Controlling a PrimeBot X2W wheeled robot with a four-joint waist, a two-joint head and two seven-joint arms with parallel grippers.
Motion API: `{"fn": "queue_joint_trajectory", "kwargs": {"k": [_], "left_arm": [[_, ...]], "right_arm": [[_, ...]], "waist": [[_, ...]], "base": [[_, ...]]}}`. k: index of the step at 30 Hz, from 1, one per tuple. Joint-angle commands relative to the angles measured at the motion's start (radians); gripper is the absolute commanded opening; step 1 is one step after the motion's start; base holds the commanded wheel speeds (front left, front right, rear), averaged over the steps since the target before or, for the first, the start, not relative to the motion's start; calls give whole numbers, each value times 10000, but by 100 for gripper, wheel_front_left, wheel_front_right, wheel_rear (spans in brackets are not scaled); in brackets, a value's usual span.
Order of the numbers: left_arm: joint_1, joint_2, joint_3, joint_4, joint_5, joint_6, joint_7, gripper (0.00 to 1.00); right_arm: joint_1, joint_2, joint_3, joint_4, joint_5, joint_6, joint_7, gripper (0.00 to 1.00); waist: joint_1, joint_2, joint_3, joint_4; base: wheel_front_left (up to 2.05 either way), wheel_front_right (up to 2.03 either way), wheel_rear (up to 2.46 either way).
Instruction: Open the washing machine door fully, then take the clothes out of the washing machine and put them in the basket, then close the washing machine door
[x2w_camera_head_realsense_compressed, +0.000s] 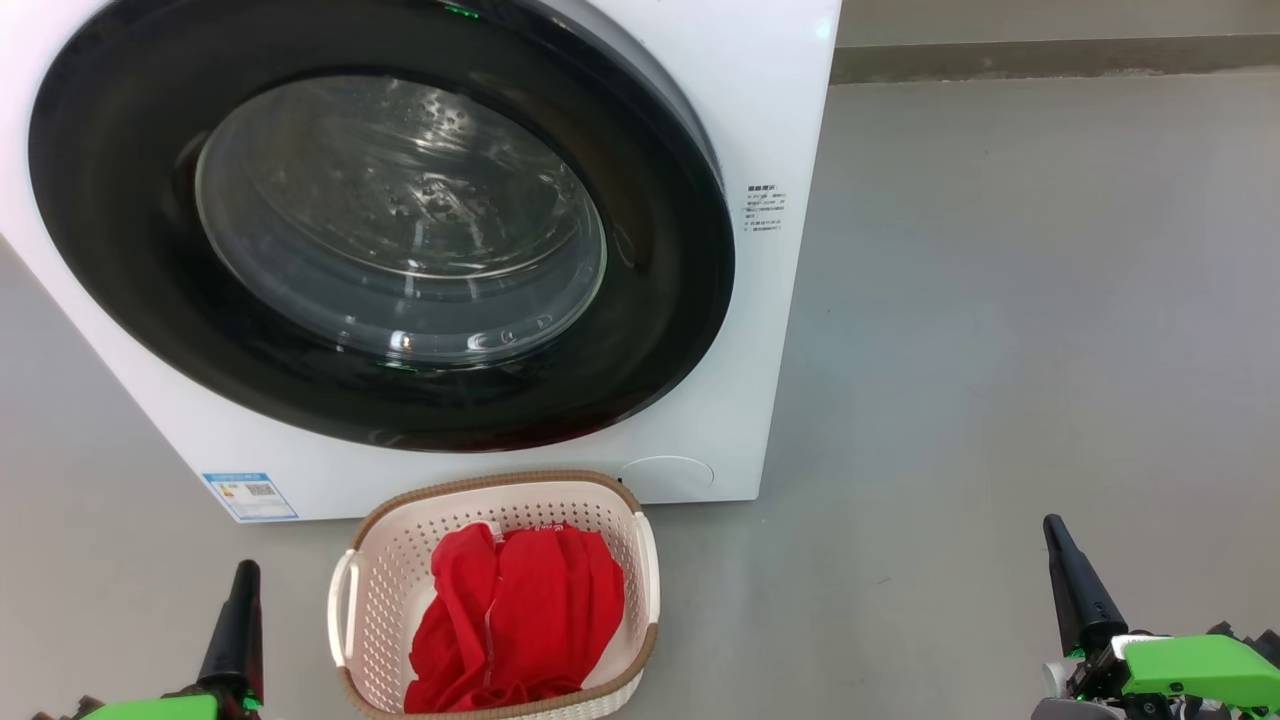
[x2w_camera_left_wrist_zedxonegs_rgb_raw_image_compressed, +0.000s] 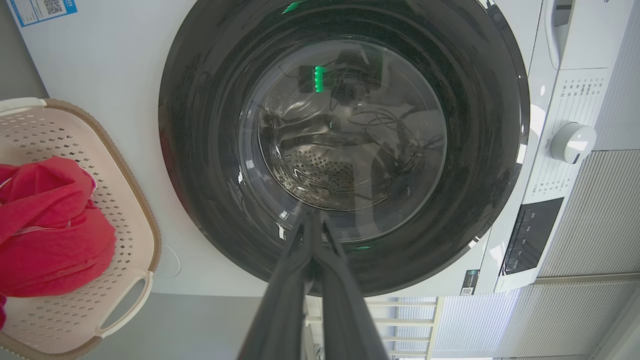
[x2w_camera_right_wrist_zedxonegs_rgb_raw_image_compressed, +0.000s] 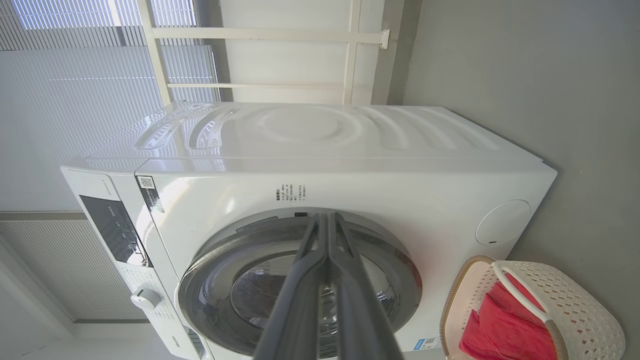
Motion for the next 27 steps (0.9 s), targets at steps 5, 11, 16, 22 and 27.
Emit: {"fn": "queue_joint_trajectory", "kwargs": {"k": [5,11,16,22,27], "left_arm": [[-390,168,367,-192,46,-29,43,0],[-391,164,373,-191,51,-29,47,0],[-391,161,377,-191,55,-29,51,0],[-391,158,382,-191,59,-29,55,0],[-392,155,386,-191,62,-29,58,0]], "right_arm": [[-398,0,141,-277,-44,16,87,0],[-399,6,132,-277,-51,16,94,0],[-400,11,125,-277,-57,16,100,0],[-400,16,117,-276,-64,16,106,0],[-401,20,111,-276,-69,16,111,0]], "waist": [[0,0,0,0],[0,0,0,0],[0,0,0,0],[0,0,0,0],[0,0,0,0]], "base": [[0,0,0],[0,0,0],[0,0,0],[0,0,0],[0,0,0]]}}
